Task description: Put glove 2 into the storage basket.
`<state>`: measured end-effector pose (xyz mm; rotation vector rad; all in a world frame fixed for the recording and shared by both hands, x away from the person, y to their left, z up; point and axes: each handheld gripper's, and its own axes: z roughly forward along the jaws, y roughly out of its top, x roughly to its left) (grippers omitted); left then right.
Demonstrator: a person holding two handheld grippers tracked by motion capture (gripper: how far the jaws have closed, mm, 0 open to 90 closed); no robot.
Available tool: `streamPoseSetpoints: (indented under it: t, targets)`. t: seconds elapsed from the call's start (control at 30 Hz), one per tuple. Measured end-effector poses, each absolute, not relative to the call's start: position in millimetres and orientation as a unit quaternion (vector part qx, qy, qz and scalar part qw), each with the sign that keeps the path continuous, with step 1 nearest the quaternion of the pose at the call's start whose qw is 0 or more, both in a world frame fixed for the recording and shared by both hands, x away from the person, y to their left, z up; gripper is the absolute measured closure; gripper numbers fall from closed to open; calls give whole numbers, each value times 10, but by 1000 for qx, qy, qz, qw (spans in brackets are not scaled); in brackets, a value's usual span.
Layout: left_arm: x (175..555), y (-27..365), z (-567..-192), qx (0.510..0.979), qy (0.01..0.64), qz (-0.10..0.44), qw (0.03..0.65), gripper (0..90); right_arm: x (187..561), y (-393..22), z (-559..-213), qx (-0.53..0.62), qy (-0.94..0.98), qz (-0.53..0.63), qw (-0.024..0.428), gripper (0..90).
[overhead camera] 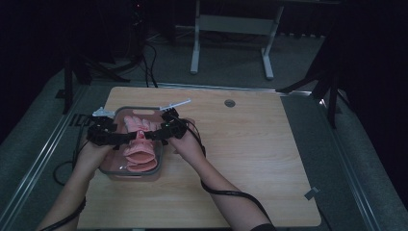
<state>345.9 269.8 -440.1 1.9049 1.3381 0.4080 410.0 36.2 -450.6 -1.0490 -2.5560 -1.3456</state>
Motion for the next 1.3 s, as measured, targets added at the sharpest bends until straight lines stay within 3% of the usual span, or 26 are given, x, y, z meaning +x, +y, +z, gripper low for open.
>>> streamPoseSetpoints:
  t: [0.1,1.3]
  targets:
    - [3376,2615,-4316,751,504,171,390,122,4090,288,-4479,-332,-834,-440,37,198]
    - [2991,1298,-4306,825,353,90,431,122,3896,-760,-4722,-327,-844,-426,14,197]
